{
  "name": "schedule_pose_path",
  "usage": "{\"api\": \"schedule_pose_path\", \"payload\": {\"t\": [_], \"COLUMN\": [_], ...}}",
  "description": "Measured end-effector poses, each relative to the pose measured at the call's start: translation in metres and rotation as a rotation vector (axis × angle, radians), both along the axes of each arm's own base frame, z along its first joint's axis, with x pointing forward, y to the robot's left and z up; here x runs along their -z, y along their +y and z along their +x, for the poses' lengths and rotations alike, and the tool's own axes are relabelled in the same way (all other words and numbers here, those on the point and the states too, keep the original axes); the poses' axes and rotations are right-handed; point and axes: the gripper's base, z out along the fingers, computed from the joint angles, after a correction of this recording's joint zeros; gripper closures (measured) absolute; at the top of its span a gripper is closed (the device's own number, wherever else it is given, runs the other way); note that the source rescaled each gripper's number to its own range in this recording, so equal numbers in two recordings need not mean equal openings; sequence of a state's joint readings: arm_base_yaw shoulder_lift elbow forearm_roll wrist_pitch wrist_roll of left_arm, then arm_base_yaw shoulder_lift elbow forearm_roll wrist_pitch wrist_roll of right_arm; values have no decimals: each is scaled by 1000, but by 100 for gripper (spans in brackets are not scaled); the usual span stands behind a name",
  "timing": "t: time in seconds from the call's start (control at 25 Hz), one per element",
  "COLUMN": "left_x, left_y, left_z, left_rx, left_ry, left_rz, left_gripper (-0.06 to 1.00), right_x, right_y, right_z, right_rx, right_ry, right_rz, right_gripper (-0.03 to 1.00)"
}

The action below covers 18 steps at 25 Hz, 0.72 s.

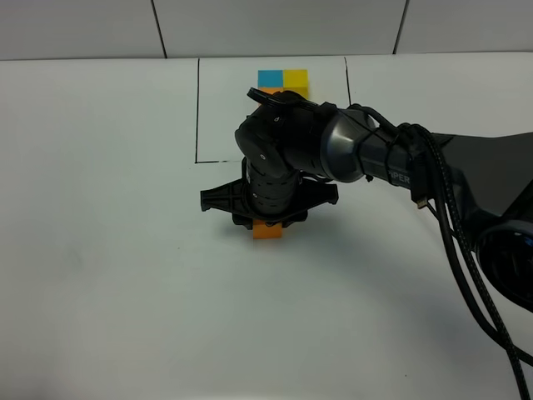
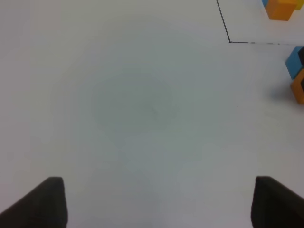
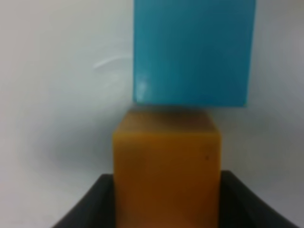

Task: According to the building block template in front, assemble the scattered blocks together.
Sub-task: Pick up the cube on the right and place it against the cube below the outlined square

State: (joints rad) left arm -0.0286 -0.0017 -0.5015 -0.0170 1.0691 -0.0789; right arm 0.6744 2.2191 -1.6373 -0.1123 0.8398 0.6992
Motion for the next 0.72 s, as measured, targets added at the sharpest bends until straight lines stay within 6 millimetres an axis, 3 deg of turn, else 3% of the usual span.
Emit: {"api": "schedule_pose_path", "payload": {"t": [0.72], "left_x": [0], "left_y": [0], "left_z": [0], "left_rx": [0], "left_ry": [0], "left_rz": [0], "left_gripper": [27], "right_x": [1], "right_y": [-4], "right_z": [6], "right_rx": [15], "right_ry": [-7], "right_rz": [9], "right_gripper": [96]}}
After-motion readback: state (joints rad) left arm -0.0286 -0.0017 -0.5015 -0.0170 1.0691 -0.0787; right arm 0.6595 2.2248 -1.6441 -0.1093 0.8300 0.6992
